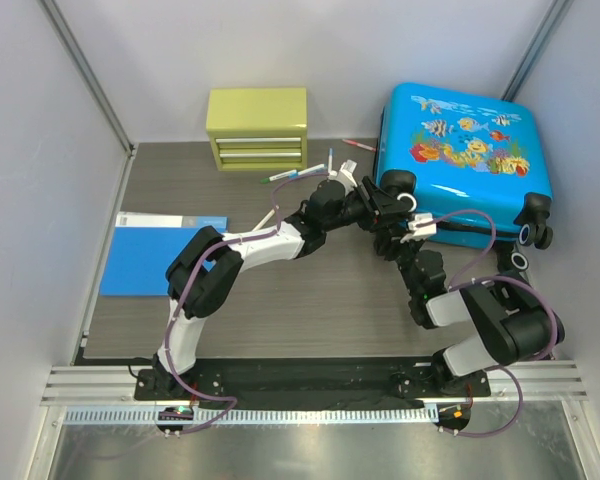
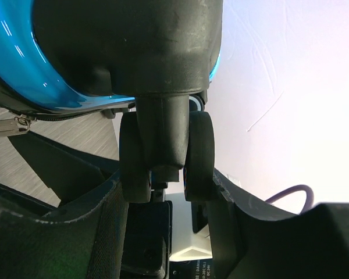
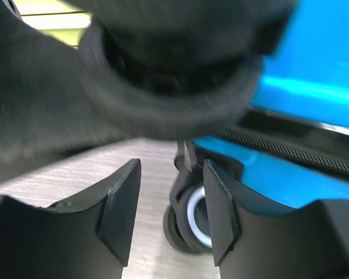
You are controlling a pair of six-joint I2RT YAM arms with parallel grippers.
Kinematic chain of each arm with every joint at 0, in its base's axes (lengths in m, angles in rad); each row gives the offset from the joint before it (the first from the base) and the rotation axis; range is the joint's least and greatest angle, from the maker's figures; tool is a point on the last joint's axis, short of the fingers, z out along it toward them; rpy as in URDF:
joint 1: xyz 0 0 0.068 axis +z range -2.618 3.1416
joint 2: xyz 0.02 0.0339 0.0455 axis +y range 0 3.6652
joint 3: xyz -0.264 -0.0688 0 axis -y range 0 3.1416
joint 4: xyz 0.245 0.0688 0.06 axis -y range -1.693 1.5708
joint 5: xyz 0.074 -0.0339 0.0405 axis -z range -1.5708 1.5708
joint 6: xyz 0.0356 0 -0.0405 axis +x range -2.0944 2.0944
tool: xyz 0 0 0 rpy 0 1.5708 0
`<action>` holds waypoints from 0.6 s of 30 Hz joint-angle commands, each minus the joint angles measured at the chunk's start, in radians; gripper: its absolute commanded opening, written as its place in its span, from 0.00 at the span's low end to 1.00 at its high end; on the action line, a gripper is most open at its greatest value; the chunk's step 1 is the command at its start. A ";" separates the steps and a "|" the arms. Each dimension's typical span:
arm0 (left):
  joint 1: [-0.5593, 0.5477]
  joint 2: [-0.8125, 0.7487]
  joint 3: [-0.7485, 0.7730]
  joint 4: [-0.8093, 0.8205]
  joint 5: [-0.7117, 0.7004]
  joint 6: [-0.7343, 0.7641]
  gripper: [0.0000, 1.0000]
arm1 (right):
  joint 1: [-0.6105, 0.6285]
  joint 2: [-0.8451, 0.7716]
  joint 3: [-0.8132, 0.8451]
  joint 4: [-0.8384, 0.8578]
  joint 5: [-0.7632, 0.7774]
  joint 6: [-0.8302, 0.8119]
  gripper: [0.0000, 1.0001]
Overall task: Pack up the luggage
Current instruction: Zip the luggage at the center of the board.
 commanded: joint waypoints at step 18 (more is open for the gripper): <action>0.008 -0.023 0.063 0.263 0.006 -0.016 0.00 | 0.002 0.145 0.187 0.386 0.158 -0.092 0.44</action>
